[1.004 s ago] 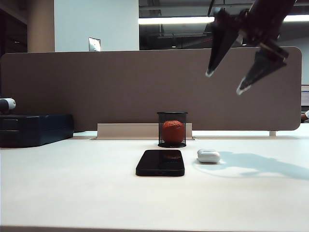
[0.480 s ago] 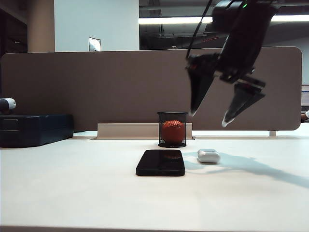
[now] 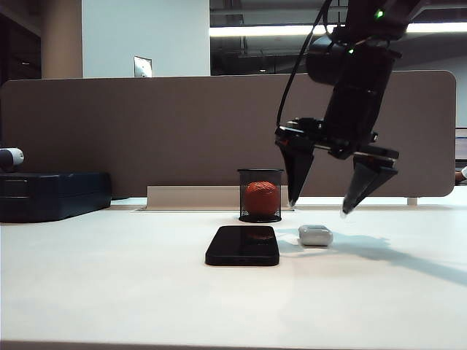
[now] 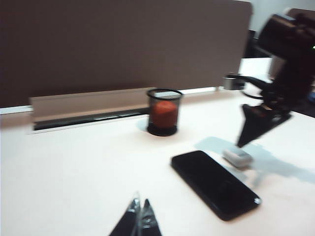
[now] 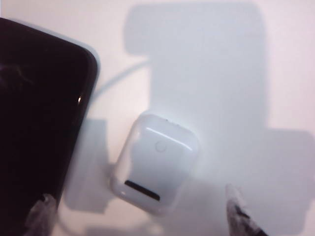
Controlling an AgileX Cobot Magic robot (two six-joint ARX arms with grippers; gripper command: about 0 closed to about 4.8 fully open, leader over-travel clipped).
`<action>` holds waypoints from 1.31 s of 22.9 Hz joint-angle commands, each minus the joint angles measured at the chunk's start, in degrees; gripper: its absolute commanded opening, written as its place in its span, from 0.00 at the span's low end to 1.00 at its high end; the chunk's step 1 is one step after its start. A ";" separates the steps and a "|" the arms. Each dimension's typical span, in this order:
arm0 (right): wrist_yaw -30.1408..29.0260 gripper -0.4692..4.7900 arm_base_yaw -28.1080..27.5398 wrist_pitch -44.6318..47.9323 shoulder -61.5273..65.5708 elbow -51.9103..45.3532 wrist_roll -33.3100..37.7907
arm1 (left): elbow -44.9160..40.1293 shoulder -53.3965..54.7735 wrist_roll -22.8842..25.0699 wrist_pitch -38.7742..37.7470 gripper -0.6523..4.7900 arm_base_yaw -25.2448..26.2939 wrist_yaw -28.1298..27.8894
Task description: Find the wireless headphone case on the desktop and place it on the left side of the phone.
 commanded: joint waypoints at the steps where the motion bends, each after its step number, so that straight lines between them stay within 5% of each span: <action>1: 0.31 1.00 0.11 1.62 1.22 0.35 2.01 | 0.15 0.04 0.07 -1.20 0.11 -0.07 4.74; 11: 1.33 1.00 0.11 3.93 4.70 0.35 4.50 | 0.15 0.04 0.07 -8.44 0.11 -0.07 7.13; 30: 7.06 1.00 2.97 4.63 8.13 0.35 7.06 | 0.15 0.04 0.09 -8.35 0.11 -0.04 7.10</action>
